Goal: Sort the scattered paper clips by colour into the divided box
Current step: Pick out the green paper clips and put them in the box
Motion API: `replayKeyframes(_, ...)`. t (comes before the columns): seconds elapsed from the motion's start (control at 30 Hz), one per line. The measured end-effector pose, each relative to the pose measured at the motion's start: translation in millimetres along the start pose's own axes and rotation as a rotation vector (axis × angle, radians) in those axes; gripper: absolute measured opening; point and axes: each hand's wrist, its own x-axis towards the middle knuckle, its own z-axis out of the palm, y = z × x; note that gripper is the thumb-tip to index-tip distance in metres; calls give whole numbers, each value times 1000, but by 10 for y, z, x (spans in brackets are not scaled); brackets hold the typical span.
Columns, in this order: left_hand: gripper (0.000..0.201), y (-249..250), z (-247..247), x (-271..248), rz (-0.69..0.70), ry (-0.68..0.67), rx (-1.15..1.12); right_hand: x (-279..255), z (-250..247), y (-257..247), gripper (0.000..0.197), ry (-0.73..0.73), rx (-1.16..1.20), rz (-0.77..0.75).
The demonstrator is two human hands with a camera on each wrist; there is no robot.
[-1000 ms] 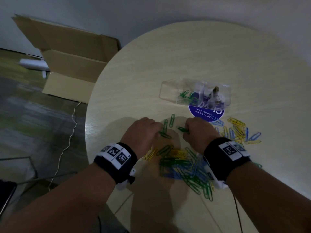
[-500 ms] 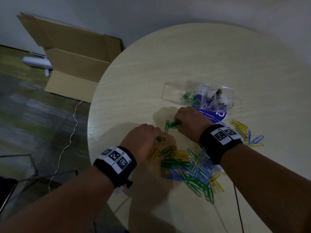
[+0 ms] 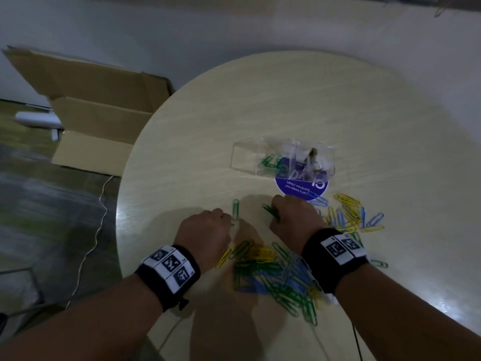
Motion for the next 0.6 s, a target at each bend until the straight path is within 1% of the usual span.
replayKeyframes(0.03, 10, -14, -28, 35, -31, 25, -63, -4, -8, 26, 18, 5, 15, 16)
replayKeyframes(0.1, 19, -13, -154, 128, -141, 35, -180, -26, -60, 80, 16, 5, 69, 72)
replayKeyframes(0.17, 21, 28, -368, 260, -236, 125, -329, -45, -178, 119, 14, 26, 136, 159)
replayKeyframes(0.23, 20, 85, -572, 450, -295, 216, -448, -29, -365, 148, 12, 112, 224, 224)
replayKeyframes(0.3, 17, 134, -724, 660, -325, 263, -574, 56, -575, 156, 12, 210, 312, 257)
replayKeyframes(0.37, 15, 168, -791, 891, -342, 297, -675, 206, -764, 156, 11, 253, 359, 266)
replayKeyframes(0.43, 17, 204, -794, 1097, -355, 312, -745, 375, -886, 168, 15, 248, 389, 279)
replayKeyframes(0.5, 27, 224, -739, 1243, -376, 319, -804, 514, -921, 184, 20, 230, 406, 303)
replayKeyframes(0.57, 35, 234, -664, 1301, -376, 321, -843, 574, -909, 187, 28, 206, 414, 323)
replayKeyframes(0.6, 36, 241, -637, 1298, -366, 327, -863, 577, -892, 192, 32, 198, 418, 320)
